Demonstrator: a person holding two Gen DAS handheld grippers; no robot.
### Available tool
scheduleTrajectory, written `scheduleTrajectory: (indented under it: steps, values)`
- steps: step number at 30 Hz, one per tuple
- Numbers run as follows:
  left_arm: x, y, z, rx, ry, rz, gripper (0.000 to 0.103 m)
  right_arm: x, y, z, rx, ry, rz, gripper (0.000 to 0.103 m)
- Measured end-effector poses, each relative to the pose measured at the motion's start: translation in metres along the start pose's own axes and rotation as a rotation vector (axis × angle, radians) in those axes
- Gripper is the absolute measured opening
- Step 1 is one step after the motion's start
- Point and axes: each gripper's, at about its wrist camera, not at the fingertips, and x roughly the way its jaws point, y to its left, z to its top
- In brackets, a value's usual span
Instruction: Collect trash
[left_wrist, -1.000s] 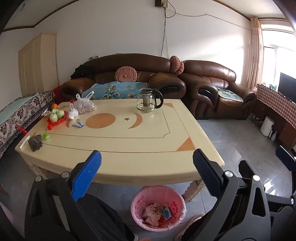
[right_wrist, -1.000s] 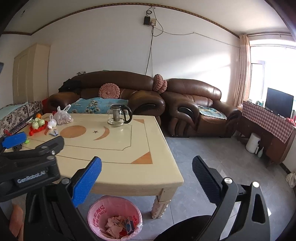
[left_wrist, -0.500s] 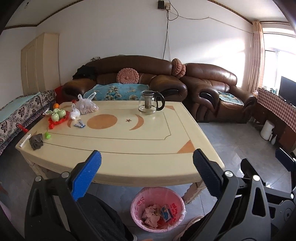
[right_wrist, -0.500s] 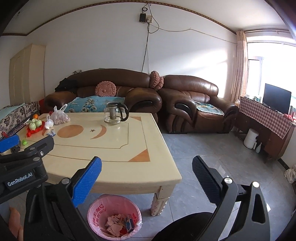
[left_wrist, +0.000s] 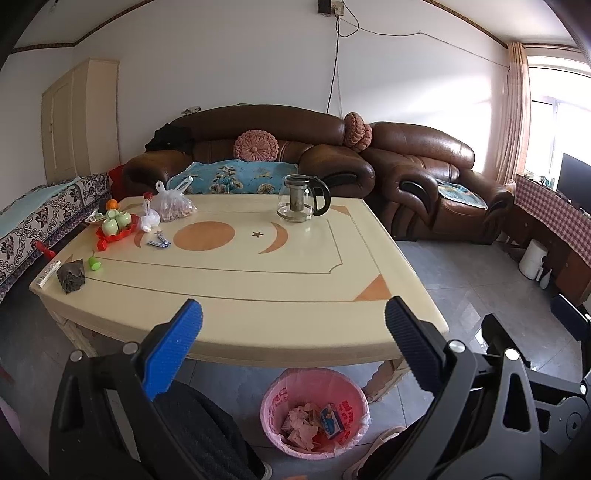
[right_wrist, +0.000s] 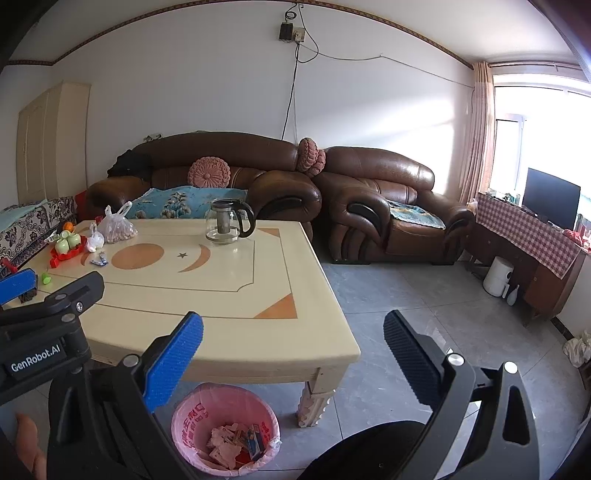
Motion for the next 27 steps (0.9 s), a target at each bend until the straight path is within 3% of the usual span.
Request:
scheduleTrajectory:
  steps: [27]
  values:
    - [-0.0015, 0.0074, 0.0001, -0.004, 0.007, 0.021, 0.097, 0.0018, -0.0030, -0.0021, -0.002, 0.007, 0.005, 0.096]
